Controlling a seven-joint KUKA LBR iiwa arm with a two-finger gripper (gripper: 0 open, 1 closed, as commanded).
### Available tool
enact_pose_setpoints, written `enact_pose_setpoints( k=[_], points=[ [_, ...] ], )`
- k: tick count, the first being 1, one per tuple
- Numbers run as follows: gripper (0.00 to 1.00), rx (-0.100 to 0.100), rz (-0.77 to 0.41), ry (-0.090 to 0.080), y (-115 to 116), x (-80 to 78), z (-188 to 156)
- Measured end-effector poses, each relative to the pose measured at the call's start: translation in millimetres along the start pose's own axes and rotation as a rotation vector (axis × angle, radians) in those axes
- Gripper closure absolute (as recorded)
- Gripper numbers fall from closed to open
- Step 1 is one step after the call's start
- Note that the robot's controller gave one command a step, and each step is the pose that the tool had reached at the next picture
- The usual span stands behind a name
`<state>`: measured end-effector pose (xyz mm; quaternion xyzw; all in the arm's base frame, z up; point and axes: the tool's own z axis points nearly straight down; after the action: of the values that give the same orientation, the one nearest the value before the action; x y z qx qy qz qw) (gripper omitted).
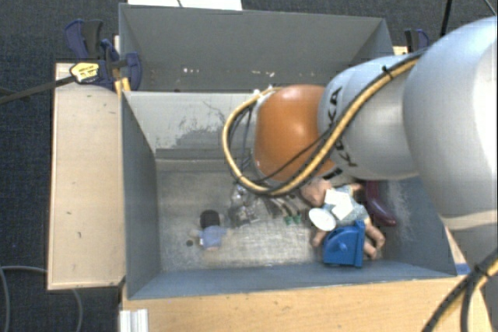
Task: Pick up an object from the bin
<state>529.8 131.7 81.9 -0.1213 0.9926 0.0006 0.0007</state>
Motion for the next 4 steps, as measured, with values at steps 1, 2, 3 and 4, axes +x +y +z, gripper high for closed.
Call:
enact_pose_setpoints(
  k=[1, 2, 3, 4],
  points=[
    [0.0, 0.0, 0.004, 0.0, 0, 0.0, 0],
    [0.0, 0.0, 0.006, 0.0, 0, 0.0, 0],
    [0.0, 0.002, -0.045, 0.0, 30, -40.6, 0],
    [1.0, -0.001, -0.603, -0.001, 58, -16.7, 7]
  ],
)
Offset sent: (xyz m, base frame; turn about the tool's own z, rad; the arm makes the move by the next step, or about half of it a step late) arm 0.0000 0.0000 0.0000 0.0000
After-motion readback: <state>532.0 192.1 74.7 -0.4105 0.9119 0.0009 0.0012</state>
